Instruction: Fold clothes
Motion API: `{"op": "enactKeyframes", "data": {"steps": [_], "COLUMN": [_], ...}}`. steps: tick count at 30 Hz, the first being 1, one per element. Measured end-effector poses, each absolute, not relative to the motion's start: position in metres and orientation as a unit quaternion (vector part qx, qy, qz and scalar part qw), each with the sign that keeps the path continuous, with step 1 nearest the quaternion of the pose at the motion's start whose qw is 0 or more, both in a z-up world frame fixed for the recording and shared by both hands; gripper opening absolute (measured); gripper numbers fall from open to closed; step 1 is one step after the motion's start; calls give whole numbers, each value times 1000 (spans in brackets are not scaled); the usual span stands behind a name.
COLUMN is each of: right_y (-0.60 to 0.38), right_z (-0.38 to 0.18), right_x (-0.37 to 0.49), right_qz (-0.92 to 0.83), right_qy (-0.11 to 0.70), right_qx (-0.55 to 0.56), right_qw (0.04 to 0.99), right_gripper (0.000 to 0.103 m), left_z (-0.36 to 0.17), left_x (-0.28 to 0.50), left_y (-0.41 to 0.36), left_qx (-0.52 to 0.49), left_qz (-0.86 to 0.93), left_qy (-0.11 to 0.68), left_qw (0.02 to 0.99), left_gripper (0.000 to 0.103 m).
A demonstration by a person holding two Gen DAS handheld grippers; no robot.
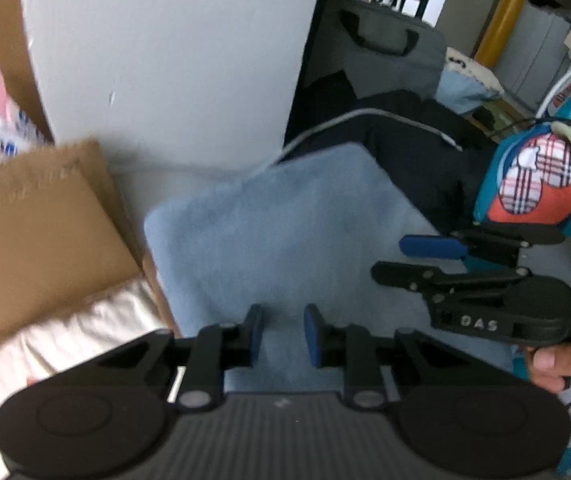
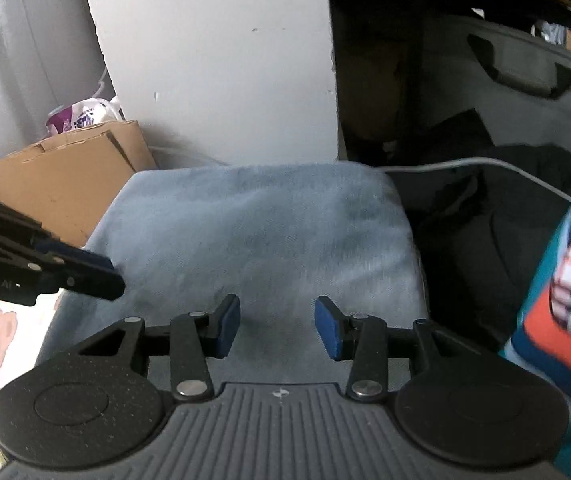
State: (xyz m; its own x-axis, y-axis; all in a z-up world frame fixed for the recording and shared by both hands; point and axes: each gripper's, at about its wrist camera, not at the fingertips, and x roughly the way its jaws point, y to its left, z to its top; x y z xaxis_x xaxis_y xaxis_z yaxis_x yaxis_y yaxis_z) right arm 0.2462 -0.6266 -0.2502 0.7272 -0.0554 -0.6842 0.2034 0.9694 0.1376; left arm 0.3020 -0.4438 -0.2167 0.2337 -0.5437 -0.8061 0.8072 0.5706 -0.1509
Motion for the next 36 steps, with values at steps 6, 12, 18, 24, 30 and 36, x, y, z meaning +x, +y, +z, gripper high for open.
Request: {"op": "enactKeyframes", "data": {"steps": [6,12,18,24,30,36], "right_y": [-638,-653,-656,-646,-653,-658], "right_z": [-245,-265,-276,-264,-263,-269], "right_x": [273,286,280,283,304,315], "right_qz": [-76,-107,-109,-126,-143,-132], "right_qy": [363,378,385,377,369,369], "right_qx": [98,125,156,126,125,109], "right_qw": [923,911,903,909,910,913], "right_gripper": [48,48,48,48,46,46], "left_z": [-232,-244,-246,-245,-246,-247], "left_x": [309,303,299,304,306,303], "left_y": [-460,-462,-455,-451,-444,-445], "left_qx": [166,190,196,185,171,152], "left_qz": [-418,-414,-420,-427,-427,-406], "left_qy": [449,434,418,423,429,433], "left_qw": [773,777,781,777,778,790], "left_gripper": [28,29,29,29,29,29]}}
